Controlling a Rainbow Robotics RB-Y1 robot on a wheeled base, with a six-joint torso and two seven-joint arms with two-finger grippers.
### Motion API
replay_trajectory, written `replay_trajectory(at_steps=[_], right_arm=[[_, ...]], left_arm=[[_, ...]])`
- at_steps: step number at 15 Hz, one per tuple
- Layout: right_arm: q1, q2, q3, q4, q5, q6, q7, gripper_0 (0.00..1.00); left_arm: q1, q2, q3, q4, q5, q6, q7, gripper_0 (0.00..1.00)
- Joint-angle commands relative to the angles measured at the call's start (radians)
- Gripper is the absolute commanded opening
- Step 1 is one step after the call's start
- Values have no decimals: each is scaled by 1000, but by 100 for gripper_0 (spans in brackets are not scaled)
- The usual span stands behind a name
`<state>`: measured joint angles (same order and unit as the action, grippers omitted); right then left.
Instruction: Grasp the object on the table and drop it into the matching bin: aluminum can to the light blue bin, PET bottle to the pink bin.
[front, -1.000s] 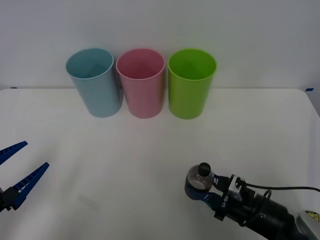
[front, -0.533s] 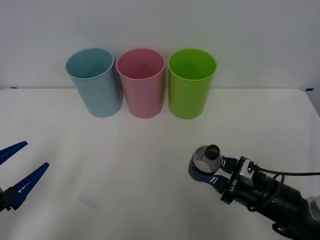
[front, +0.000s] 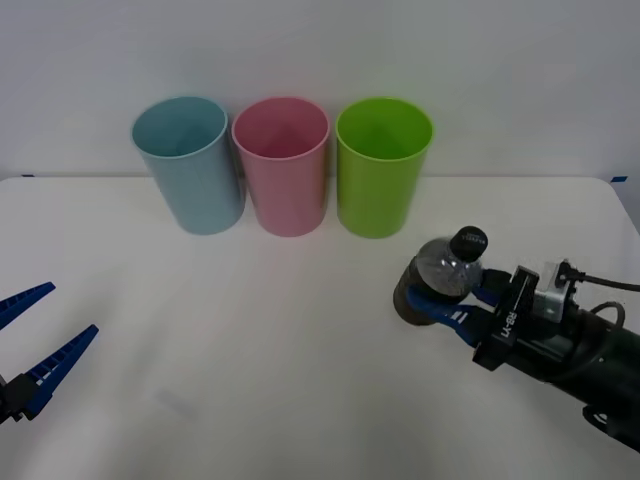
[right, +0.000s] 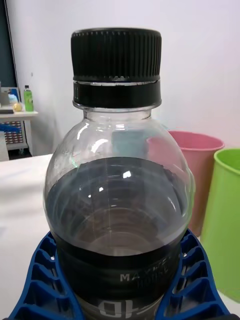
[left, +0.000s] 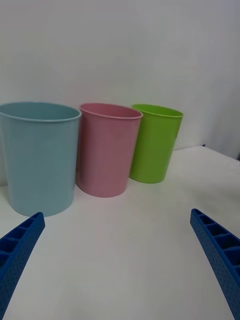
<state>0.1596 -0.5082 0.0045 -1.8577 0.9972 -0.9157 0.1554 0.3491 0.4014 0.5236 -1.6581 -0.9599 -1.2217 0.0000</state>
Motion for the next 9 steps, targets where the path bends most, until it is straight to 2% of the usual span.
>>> replay_trajectory(at_steps=[1,4,6,9], right_arm=[[-8,-29,-6,-81,0,86,-99,0],[-72,-43,0,-118,14,161,-186,0],[-135,-43,2,-118,64,205,-260,0],[-235,-44,57,-117,164,325,-384,0]], left_arm=[[0,0,0,0,0,0,0,100],[0,0,0,0,0,0,0,100],[0,0,0,0,0,0,0,100],[0,0,0,0,0,0,0,100]])
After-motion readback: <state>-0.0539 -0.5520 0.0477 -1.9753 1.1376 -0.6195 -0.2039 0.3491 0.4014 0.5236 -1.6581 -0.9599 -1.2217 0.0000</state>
